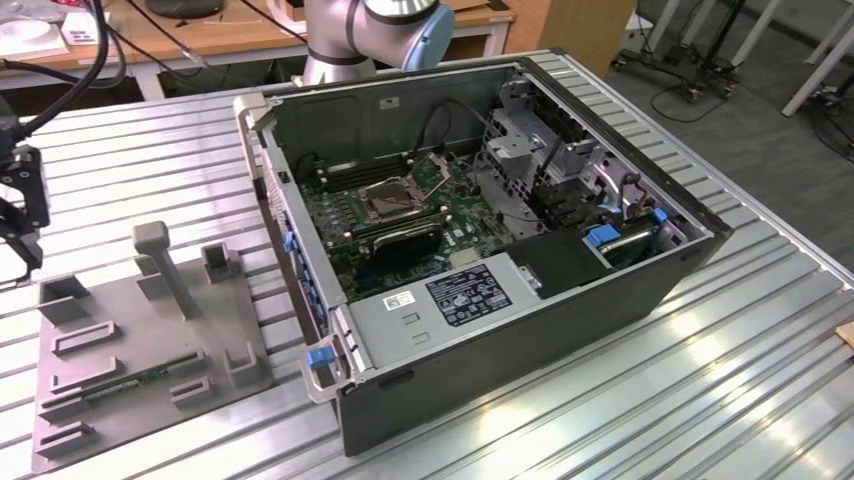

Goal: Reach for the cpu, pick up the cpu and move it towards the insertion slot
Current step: 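Pick up the cpu and move it towards the insertion slot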

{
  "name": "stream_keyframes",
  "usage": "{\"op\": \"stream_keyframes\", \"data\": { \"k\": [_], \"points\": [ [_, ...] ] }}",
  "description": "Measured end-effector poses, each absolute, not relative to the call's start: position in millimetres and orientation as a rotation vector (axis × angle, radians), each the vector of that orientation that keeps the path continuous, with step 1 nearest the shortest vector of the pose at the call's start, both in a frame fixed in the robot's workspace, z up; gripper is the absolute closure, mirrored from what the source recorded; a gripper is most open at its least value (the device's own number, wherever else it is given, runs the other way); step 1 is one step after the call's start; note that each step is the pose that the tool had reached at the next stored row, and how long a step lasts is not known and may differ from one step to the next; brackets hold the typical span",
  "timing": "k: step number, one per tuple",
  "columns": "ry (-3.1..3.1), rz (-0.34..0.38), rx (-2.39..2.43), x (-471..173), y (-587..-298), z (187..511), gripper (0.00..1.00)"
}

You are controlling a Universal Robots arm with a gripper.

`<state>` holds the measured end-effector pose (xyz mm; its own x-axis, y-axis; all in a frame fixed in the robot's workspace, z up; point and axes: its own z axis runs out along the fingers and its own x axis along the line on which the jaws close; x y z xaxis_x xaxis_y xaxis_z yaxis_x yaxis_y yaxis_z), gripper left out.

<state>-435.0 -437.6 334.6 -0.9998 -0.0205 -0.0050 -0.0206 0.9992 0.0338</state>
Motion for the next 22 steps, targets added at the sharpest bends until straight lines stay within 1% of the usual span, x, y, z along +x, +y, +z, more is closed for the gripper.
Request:
{"op": "stream_keyframes", "data": {
  "k": [8, 22],
  "points": [
    [3.136, 0.053, -0.032, -435.0, -437.6, 343.9, 0.46],
    [3.136, 0.053, -0.032, -432.5, -437.6, 344.4, 0.46]
  ]
}}
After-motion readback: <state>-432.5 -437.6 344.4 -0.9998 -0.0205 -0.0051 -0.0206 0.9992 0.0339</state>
